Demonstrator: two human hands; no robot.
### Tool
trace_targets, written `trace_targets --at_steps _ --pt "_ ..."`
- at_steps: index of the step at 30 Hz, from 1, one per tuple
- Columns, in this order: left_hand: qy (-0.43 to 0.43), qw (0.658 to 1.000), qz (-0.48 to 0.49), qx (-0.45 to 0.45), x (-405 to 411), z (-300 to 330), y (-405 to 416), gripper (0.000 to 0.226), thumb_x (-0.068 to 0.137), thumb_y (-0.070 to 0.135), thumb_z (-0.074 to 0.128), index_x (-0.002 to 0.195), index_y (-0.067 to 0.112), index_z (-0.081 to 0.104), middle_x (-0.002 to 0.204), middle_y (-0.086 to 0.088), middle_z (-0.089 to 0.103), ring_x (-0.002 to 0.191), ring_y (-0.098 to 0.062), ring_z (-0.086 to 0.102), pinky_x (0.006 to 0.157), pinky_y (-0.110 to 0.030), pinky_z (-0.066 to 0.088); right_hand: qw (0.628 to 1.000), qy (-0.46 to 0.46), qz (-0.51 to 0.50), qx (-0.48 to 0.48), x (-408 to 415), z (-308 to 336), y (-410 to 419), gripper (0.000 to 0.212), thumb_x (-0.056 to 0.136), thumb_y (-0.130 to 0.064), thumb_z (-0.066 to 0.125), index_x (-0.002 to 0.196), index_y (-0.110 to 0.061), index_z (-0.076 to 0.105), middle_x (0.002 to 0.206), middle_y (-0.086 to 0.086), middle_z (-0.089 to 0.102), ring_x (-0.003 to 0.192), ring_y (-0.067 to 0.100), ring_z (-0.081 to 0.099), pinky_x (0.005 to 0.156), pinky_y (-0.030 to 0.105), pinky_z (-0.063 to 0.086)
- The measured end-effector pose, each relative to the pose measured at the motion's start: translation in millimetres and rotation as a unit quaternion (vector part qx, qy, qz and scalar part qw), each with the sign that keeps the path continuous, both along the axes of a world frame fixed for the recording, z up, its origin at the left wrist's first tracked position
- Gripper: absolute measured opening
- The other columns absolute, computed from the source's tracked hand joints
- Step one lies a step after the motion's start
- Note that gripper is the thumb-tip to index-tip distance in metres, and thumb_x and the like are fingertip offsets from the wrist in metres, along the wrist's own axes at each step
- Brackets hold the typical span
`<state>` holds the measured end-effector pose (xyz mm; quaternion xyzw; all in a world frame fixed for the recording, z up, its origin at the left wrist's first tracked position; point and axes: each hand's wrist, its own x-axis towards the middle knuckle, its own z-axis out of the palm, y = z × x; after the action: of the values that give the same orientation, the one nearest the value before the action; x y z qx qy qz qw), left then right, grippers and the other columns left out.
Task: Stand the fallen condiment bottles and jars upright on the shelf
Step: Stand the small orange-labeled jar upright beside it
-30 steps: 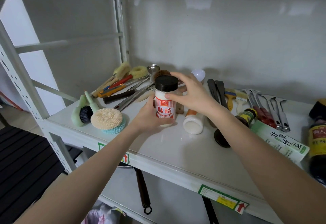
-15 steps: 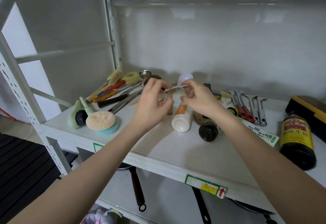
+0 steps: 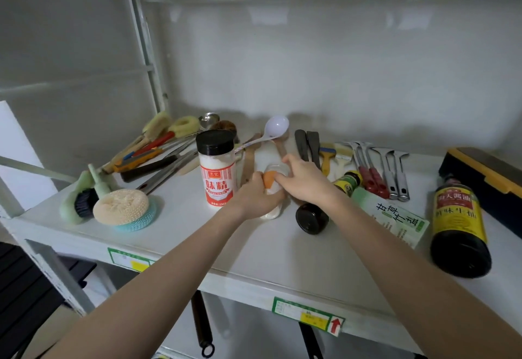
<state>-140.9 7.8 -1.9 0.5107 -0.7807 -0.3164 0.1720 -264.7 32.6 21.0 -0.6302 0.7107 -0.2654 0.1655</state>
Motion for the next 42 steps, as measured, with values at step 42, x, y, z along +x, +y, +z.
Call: trace_targets --at_steps 42 --pt "0.116 0.989 -0.017 -0.092 21 -35 -4 0.076 0.072 0.033 0.077 0.133 0.016 0.037 0.132 -0.005 0.054 0.104 -0.012 0.051 0.087 -0.024 0.045 0.989 -0.077 0.105 -0.075 -10 16 10 0.057 0.080 -0.024 0.069 0.131 -0.022 0.042 0.129 0.002 0.056 0.113 0.020 0.057 0.100 0.043 0.046"
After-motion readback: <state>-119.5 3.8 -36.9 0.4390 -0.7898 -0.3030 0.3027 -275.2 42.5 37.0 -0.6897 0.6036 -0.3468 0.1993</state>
